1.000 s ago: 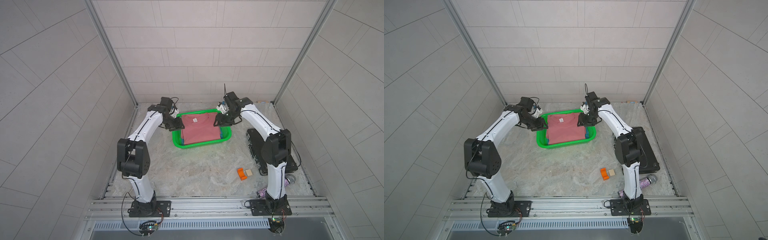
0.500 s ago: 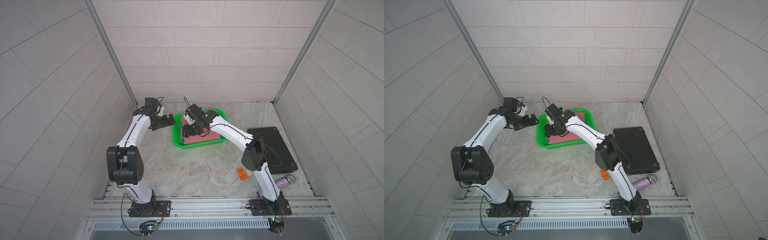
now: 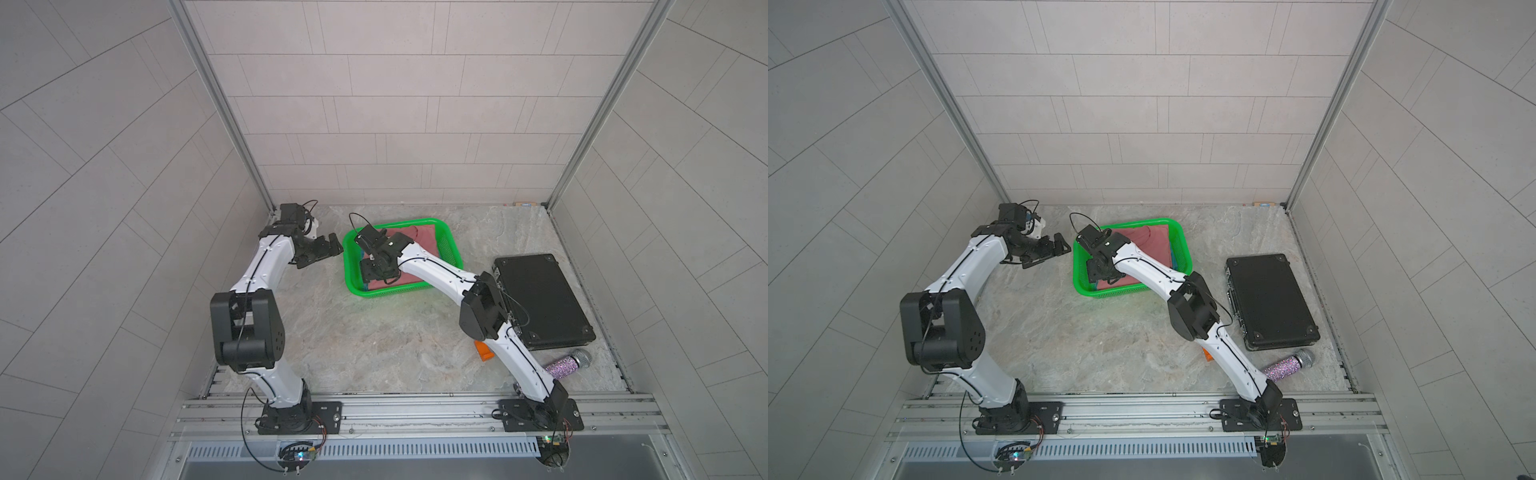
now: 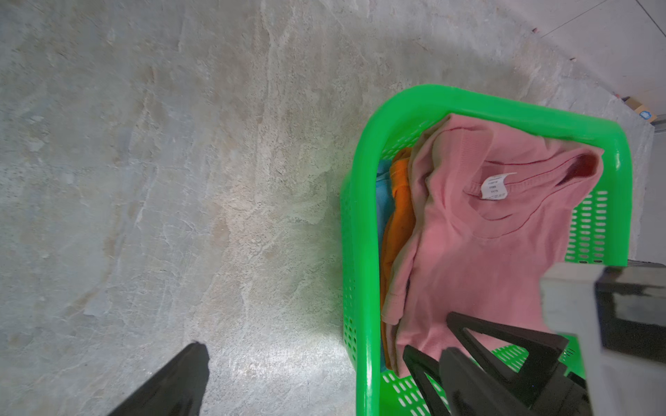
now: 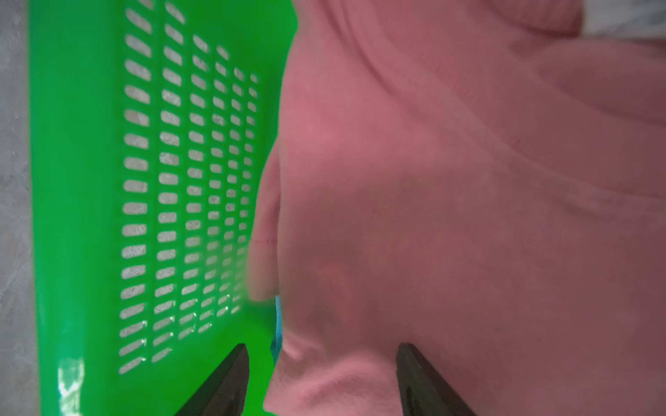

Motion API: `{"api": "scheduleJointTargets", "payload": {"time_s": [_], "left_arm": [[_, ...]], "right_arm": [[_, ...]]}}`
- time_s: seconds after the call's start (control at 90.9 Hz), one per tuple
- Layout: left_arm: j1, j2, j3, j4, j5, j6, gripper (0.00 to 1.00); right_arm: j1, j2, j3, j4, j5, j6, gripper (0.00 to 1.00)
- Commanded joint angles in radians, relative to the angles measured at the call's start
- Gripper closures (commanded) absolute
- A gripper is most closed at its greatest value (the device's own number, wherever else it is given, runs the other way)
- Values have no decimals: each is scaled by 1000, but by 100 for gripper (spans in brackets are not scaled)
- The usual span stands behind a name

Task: Put the folded t-shirts into the basket
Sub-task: Place the T-shirt in the bin.

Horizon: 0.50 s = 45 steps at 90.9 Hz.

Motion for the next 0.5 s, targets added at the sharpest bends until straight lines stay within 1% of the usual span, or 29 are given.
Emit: {"api": "scheduleJointTargets", "payload": {"time_s": [0.0,0.176,0.418,0.429,0.44,0.451,0.484], "left_arm": [[9,-18,-13,20,31,-6,0],[12,-20,-22,25,38,-7,0],[22,-21,-29,28,45,-6,0],[22,-22,-29,28,46,-7,0],[23,-21,-29,28,47,-7,0],[23,-21,-29,28,47,-7,0],[25,-20,-29,27,50,-7,0]], "right_arm": [[13,25,22,20,85,22,33],[27,66,57,2,151,4,34],[37,54,67,87,135,31,33],[38,53,67,91,135,31,32],[39,52,68,94,135,30,27],[39,51,69,96,135,30,24],[42,46,72,101,138,30,20]]}}
